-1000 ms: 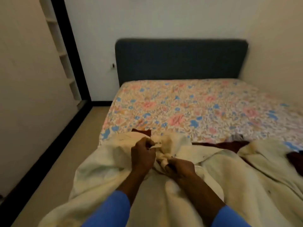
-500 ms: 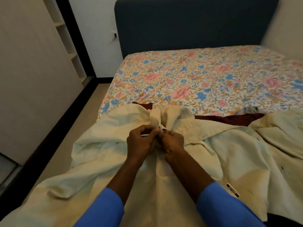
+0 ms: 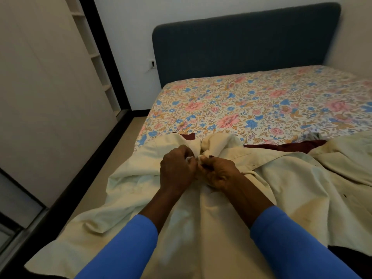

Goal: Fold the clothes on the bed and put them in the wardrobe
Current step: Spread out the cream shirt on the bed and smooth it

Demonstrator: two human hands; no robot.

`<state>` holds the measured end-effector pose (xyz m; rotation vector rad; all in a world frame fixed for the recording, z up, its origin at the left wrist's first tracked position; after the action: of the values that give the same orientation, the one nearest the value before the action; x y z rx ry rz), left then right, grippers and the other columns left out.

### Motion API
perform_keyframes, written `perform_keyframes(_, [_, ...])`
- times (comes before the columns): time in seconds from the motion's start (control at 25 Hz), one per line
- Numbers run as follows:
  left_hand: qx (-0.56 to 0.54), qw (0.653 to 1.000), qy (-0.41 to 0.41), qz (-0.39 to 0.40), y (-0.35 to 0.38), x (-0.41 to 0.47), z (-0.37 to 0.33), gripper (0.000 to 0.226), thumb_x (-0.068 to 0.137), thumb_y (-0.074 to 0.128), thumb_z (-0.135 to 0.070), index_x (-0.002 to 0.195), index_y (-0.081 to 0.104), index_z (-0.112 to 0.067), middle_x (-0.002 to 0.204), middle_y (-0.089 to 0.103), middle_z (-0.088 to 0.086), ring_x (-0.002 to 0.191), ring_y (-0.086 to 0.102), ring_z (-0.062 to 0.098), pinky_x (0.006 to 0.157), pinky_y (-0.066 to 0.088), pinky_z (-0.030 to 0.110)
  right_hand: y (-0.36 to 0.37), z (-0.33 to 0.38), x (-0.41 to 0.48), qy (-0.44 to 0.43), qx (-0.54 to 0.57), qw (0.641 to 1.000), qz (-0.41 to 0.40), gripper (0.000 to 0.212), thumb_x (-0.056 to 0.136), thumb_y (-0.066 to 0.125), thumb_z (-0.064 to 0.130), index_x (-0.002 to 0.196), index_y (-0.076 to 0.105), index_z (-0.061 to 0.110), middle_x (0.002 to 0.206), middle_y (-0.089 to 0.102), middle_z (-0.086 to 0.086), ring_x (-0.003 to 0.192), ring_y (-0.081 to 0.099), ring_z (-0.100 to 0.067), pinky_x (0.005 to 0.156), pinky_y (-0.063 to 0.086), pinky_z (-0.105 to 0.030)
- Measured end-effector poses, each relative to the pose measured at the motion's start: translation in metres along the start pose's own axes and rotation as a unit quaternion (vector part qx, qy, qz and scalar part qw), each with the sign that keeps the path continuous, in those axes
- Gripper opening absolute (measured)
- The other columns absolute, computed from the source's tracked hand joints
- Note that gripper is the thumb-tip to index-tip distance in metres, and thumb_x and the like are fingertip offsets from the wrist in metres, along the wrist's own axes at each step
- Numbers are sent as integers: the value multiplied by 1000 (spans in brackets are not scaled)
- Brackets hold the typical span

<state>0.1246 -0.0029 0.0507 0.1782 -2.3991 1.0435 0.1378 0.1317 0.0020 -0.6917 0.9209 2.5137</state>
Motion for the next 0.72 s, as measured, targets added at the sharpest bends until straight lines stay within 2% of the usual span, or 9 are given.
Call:
perform_keyframes(0.08, [8,999,-27,30,8,1,1,7,87,72,-26,86,72,-19,76,69,-4,68,60,10,62,48,22,1,-6,0,-12,-38,999,-10,7,86,76,-5,89,70,-4,96,75,-23,94,74,-36,87,62,-48])
perform_keyframes(0.16, [-31,995,-86,33,11,2,9,10,85,78,-30,87,76,-21,77,71,-7,70,64,9,65,50,22,-2,-7,4,-41,-46,998,-27,11,82,81,-3,90,73,-4,91,76,-21,91,75,-36,88,62,-50])
perform_keyframes(0.32, [-157,967,-201,19,18,4,21,9,85,83,-28,89,82,-20,79,76,-6,76,68,6,74,56,28,1,-9,11,-75,-13,997,-17,19,83,78,-7,101,75,-3,91,76,-18,90,75,-33,85,63,-41])
perform_keyframes(0.48, [-289,915,-277,52,25,1,29,16,87,81,-23,100,82,-13,92,79,1,94,72,18,86,61,36,2,-10,10,-90,-14,996,-19,21,83,79,-5,104,75,-2,94,77,-17,87,76,-28,74,65,-33])
perform_keyframes(0.72, [-330,899,-279,70,29,1,30,16,91,77,-18,104,81,-10,96,79,3,99,72,19,88,60,34,0,-10,7,-94,-10,995,-25,15,84,78,-5,97,74,2,93,77,-15,83,76,-24,77,65,-33])
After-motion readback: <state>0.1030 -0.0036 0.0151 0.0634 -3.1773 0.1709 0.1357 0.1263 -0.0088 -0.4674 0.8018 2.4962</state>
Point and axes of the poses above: each hand's wrist, its own x-axis towards the middle knuckle, its own y-axis out of the palm, z = x × y, the point moved 5 cm from there along x, towards the middle knuckle
